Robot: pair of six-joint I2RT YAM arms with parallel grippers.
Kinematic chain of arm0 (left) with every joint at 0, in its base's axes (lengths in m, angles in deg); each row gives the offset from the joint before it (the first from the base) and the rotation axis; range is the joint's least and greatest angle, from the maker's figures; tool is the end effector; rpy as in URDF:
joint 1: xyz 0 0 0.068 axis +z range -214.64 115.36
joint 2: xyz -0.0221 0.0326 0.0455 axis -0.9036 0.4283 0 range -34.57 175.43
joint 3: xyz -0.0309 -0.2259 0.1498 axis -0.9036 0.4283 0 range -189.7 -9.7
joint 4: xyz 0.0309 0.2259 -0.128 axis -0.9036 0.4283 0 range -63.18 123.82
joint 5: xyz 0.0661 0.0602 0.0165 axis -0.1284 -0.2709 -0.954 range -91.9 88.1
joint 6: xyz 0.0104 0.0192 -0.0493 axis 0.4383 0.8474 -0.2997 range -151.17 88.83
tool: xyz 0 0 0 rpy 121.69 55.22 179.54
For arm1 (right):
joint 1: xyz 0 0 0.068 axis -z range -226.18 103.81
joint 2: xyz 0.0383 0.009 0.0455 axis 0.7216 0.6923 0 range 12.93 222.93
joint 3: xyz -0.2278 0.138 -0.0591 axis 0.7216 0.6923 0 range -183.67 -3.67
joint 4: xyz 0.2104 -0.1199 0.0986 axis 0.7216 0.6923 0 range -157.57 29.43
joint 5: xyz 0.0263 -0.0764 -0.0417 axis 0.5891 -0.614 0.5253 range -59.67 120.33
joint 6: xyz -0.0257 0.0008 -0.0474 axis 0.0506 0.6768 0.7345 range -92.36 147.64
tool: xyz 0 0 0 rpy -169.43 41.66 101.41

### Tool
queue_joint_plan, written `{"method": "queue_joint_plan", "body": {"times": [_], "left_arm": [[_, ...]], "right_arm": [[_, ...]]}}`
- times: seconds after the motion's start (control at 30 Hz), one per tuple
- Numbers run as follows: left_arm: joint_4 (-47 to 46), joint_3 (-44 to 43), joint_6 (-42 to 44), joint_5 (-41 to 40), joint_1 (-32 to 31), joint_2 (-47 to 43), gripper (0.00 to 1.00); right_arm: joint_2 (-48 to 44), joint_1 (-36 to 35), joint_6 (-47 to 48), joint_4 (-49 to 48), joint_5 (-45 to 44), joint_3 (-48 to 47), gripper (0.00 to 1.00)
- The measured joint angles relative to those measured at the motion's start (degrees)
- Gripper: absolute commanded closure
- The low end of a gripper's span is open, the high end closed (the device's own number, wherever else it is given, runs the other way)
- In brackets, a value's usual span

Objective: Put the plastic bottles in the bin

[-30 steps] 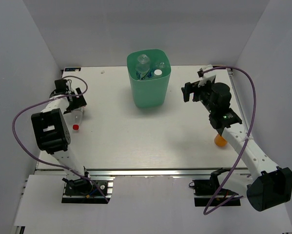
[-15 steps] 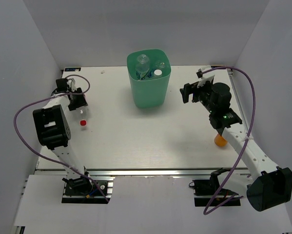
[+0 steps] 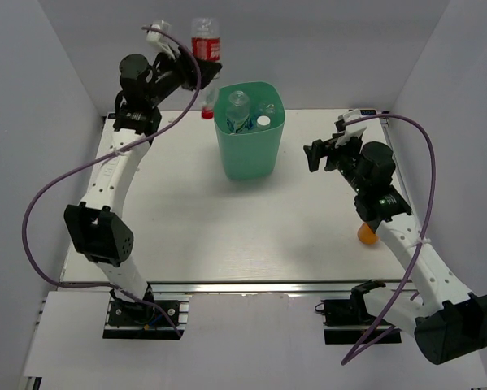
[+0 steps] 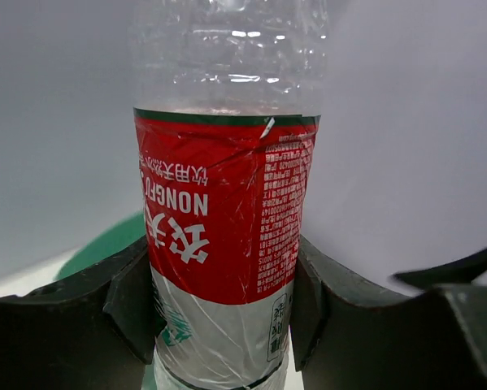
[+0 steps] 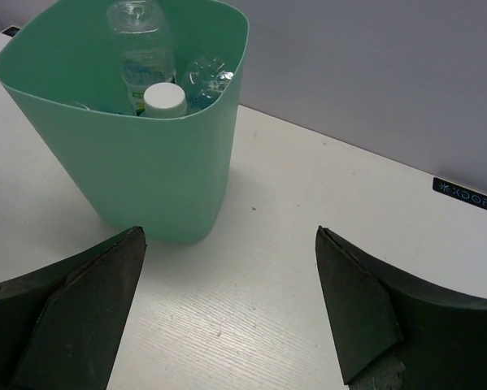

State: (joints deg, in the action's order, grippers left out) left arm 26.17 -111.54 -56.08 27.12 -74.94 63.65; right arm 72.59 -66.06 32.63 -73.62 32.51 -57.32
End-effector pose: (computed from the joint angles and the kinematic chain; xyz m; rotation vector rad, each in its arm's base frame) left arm 0.3937 -0.0891 0.4581 0.2259 1.5526 -0.8652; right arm 0.2311 0.0848 0.3753 -0.3683 1.5312 0.2337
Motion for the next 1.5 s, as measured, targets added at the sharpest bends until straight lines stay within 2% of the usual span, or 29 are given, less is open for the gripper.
{"method": "queue_joint_plan", "body": {"times": [0.07, 0.13, 0.27, 0.4, 0.53, 0.63, 0.77, 0.93, 1.03, 1.13, 1.2, 1.23, 1.27, 1.5], "left_arm": [[-7.5, -3.7, -5.0, 2.4, -2.0, 2.1, 0.46], [-14.3, -5.0, -8.3, 3.1, -3.0, 4.1, 0.41], [-23.6, -10.1, -10.5, 2.8, -5.6, 12.6, 0.41], [-25.6, -14.5, -9.4, 0.3, -9.5, 22.0, 0.41], [-27.1, -13.1, -8.9, -1.4, -12.0, 27.2, 0.41], [-30.9, -9.2, -9.4, -3.0, -12.5, 27.1, 0.37], [-35.5, -4.4, -8.8, -3.7, -12.7, 25.5, 0.24], [-39.1, 3.1, -7.1, -5.2, -13.8, 23.9, 0.27], [-41.0, 8.8, -2.4, -8.0, -15.6, 22.1, 0.28], [-41.1, 9.6, 2.1, -10.2, -18.2, 22.0, 0.27], [-41.5, 9.4, 4.7, -10.9, -19.4, 22.0, 0.20], [-41.5, 9.3, 5.7, -11.0, -19.9, 22.0, 0.08], [-41.5, 9.3, 6.5, -11.1, -20.2, 22.0, 0.03], [-41.1, 11.3, 9.7, -12.9, -20.1, 20.3, 0.02]], "right_arm": [[-0.6, 0.0, 0.1, 0.0, -0.2, 0.1, 0.11], [-1.1, 0.0, 0.2, 0.0, -0.3, 0.1, 0.11], [-1.8, 0.0, 0.6, 0.0, -0.5, 0.1, 0.11], [-2.3, 0.0, 1.6, 0.0, -0.8, 0.4, 0.11], [-2.6, 0.0, 2.5, 0.1, -2.0, 1.1, 0.11], [-2.6, 0.0, 3.0, 0.1, -2.6, 1.3, 0.11], [-2.5, 0.0, 3.1, 0.1, -2.9, 1.4, 0.11], [-1.9, 0.0, 3.1, 0.0, -2.9, 1.6, 0.11], [-1.8, 0.0, 3.1, 0.0, -2.9, 2.1, 0.11], [-1.8, 0.0, 3.1, 0.0, -2.9, 2.1, 0.11], [-1.8, 0.0, 3.2, 0.0, -3.1, 2.1, 0.11], [-1.8, 0.0, 3.2, 0.0, -3.1, 2.1, 0.11], [-1.8, 0.0, 3.2, 0.0, -3.3, 2.1, 0.11], [-1.0, 0.0, 3.4, 0.0, -3.5, 2.1, 0.11]]}}
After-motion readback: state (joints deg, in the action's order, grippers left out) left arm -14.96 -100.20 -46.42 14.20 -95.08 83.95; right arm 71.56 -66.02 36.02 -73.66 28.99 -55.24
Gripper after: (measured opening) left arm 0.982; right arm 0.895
